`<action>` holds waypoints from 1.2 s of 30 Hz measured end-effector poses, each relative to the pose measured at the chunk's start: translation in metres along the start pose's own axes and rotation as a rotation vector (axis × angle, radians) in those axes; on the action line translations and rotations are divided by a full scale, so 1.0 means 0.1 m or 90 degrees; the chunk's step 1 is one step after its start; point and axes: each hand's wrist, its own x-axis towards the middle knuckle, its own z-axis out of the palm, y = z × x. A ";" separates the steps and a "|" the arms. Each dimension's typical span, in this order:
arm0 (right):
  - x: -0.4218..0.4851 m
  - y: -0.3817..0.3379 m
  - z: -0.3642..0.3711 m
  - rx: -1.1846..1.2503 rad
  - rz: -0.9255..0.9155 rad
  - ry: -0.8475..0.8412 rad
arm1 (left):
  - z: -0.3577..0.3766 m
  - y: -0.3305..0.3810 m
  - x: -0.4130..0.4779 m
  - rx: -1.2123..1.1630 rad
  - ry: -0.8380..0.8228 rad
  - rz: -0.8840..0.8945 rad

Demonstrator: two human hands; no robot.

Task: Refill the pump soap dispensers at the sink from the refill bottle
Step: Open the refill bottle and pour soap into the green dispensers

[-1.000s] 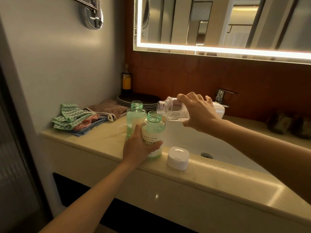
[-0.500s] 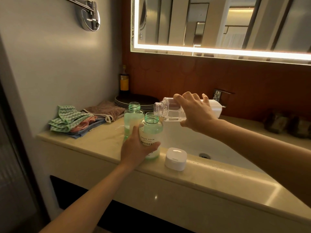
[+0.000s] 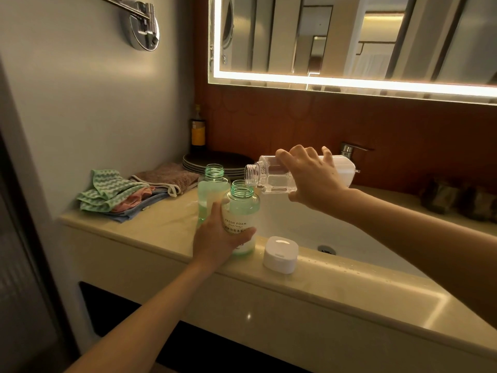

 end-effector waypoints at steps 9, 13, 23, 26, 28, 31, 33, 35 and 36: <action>0.00 -0.01 -0.02 -0.005 0.001 -0.001 | 0.01 -0.01 0.00 -0.001 -0.002 0.003; 0.01 -0.01 -0.02 -0.007 0.002 -0.004 | 0.01 -0.02 0.00 -0.005 -0.004 0.003; 0.01 -0.02 -0.02 -0.023 0.003 -0.008 | 0.01 0.00 0.00 0.002 0.002 -0.004; 0.00 -0.03 -0.03 -0.026 0.006 -0.012 | 0.00 0.00 0.00 -0.003 0.000 -0.003; 0.00 -0.03 -0.03 -0.024 0.008 -0.014 | 0.00 0.00 0.00 -0.002 -0.001 -0.003; 0.01 -0.03 -0.03 -0.024 0.009 -0.013 | 0.00 0.00 -0.01 -0.006 0.004 -0.002; 0.01 -0.04 -0.03 -0.025 0.008 -0.015 | 0.01 0.00 -0.01 -0.006 0.005 0.000; 0.01 -0.04 -0.03 -0.022 0.008 -0.018 | 0.00 0.00 -0.01 -0.003 0.004 -0.001; 0.01 -0.04 -0.03 -0.020 0.009 -0.019 | 0.00 0.00 -0.01 -0.004 0.004 -0.001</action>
